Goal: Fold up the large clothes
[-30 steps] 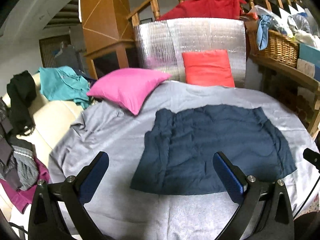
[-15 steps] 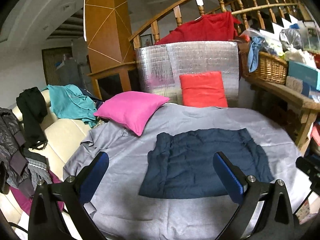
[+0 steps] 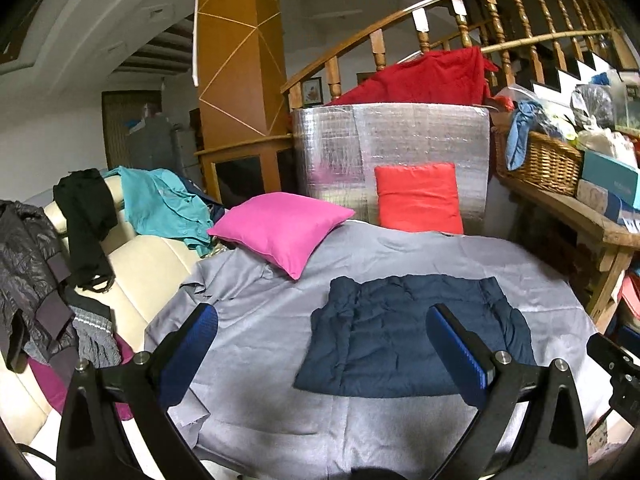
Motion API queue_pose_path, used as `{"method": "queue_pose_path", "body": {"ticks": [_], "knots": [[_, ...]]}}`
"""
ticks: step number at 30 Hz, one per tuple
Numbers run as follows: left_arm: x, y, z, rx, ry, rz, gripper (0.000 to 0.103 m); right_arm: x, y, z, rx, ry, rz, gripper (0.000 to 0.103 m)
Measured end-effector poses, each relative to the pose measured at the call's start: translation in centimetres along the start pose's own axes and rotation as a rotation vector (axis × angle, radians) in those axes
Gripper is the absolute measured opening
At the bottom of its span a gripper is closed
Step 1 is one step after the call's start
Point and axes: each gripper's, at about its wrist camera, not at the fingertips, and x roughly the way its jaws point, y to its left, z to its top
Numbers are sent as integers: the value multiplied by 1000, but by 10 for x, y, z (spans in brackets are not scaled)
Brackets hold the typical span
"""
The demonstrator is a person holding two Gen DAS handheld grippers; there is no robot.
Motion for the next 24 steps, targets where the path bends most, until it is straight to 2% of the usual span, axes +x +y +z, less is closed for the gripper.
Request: {"method": "queue_pose_path", "body": {"ticks": [8, 14, 24], "knots": [[1, 14, -5, -45, 10, 19, 103, 12, 12, -11, -20, 31, 20, 77], [-14, 13, -14, -12, 3, 23, 103, 5, 17, -22, -18, 49, 15, 77], [-36, 16, -4, -35, -36, 16, 103, -21, 10, -15, -2, -2, -4, 79]]}}
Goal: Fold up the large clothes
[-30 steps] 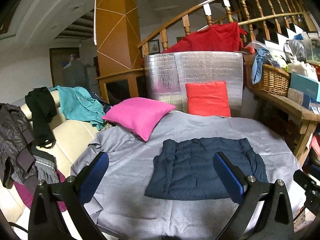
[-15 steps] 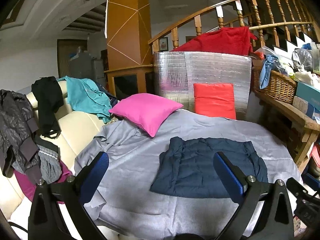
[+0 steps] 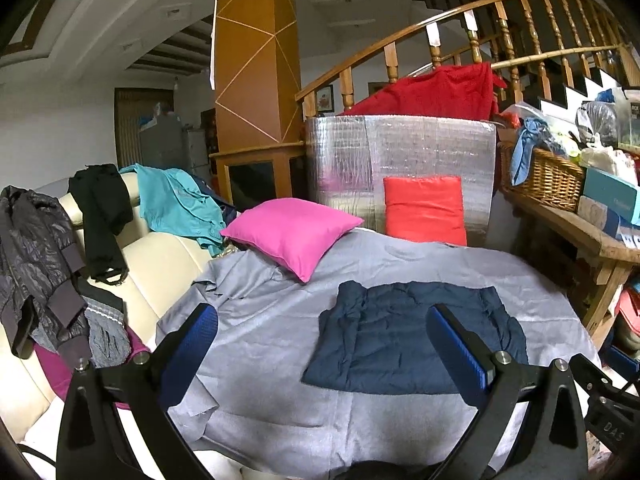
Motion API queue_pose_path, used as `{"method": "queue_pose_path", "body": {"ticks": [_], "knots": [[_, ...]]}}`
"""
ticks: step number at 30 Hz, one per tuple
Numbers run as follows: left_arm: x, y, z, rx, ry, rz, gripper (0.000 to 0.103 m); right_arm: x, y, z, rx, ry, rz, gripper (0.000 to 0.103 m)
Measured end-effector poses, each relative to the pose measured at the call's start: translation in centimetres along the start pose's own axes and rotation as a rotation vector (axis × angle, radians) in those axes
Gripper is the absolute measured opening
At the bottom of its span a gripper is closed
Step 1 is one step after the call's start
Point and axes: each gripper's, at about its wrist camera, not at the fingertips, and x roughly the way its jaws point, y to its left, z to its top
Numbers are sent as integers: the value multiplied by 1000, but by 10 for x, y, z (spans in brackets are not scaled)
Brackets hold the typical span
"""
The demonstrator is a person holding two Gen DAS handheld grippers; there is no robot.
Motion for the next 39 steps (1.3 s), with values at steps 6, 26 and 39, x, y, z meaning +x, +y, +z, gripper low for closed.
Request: {"method": "queue_pose_path", "body": {"ticks": [6, 26, 39], "knots": [[-4, 0, 1, 1, -8, 6, 103, -6, -3, 1, 0, -2, -8, 79], [-1, -11, -6, 10, -6, 9, 103, -4, -6, -4, 23, 6, -8, 80], [-1, -6, -6, -4, -9, 13, 103, -1, -1, -6, 8, 16, -12, 80]]}}
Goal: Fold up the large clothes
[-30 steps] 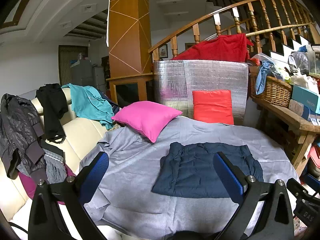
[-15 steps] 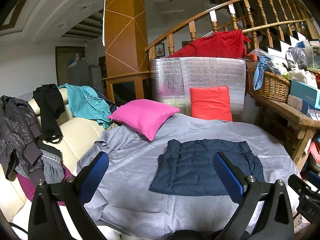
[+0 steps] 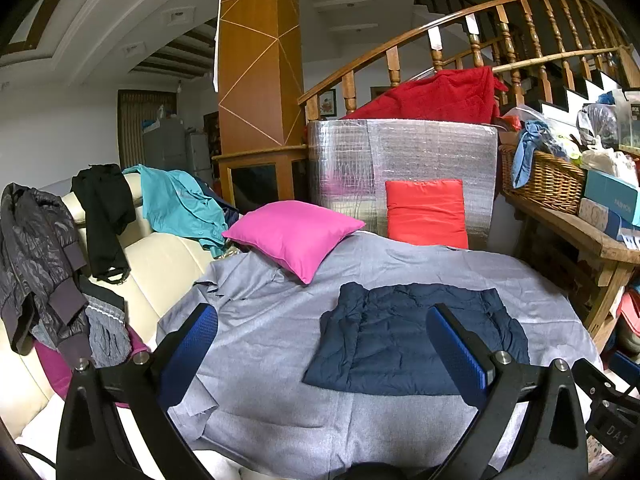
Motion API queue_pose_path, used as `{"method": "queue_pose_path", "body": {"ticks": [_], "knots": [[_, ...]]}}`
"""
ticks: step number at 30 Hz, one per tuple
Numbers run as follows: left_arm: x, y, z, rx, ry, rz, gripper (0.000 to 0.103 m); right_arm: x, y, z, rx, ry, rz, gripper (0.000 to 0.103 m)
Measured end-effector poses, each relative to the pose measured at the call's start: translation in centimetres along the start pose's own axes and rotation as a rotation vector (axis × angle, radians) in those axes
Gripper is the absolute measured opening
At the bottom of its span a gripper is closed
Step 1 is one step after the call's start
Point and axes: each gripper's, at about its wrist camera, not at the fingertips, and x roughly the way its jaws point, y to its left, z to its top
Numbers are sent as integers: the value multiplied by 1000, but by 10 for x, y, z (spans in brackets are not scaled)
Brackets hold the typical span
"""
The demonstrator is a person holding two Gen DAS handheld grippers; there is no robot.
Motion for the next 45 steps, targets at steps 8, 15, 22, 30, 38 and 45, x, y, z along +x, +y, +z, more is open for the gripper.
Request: {"method": "queue_pose_path", "body": {"ticks": [8, 15, 22, 30, 38, 45], "knots": [[-1, -1, -2, -5, -3, 4, 103, -3, 3, 1, -9, -12, -1, 80], [-2, -2, -2, -6, -4, 6, 103, -4, 4, 3, -13, -14, 1, 80], [-4, -3, -2, -13, -6, 10, 103, -4, 3, 4, -4, -18, -6, 80], [-4, -4, -1, -16, -5, 9, 103, -3, 1, 7, -1, -21, -6, 80], [-3, -5, 0, -19, -2, 10, 103, -3, 1, 9, -2, -17, -9, 80], [-2, -8, -1, -23, 4, 8, 103, 0, 2, 10, 2, -13, -15, 80]]}}
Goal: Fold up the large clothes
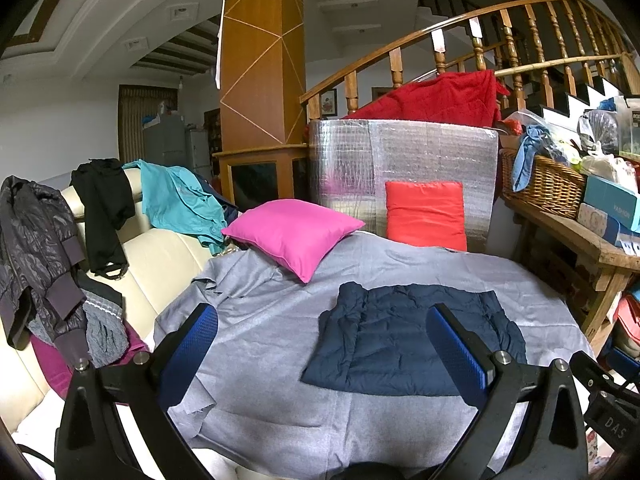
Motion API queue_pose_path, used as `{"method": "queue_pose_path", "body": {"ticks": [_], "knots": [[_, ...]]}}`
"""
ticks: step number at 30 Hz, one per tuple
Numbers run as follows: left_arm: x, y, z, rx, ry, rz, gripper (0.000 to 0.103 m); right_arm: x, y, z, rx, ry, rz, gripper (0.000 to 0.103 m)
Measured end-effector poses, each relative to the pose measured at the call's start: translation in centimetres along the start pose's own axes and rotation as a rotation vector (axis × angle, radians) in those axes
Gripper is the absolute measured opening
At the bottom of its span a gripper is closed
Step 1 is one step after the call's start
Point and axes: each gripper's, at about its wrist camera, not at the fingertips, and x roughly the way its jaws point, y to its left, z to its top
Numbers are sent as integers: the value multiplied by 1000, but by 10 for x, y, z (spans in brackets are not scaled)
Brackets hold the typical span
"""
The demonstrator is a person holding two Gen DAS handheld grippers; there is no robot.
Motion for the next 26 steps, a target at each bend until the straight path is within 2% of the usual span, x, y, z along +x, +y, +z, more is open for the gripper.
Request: {"method": "queue_pose_path", "body": {"ticks": [16, 26], "knots": [[15, -6, -3, -7, 17, 15, 103, 17, 2, 13, -8, 0, -23, 80], [52, -13, -3, 17, 26, 19, 103, 65, -3, 31, -9, 33, -52, 80]]}}
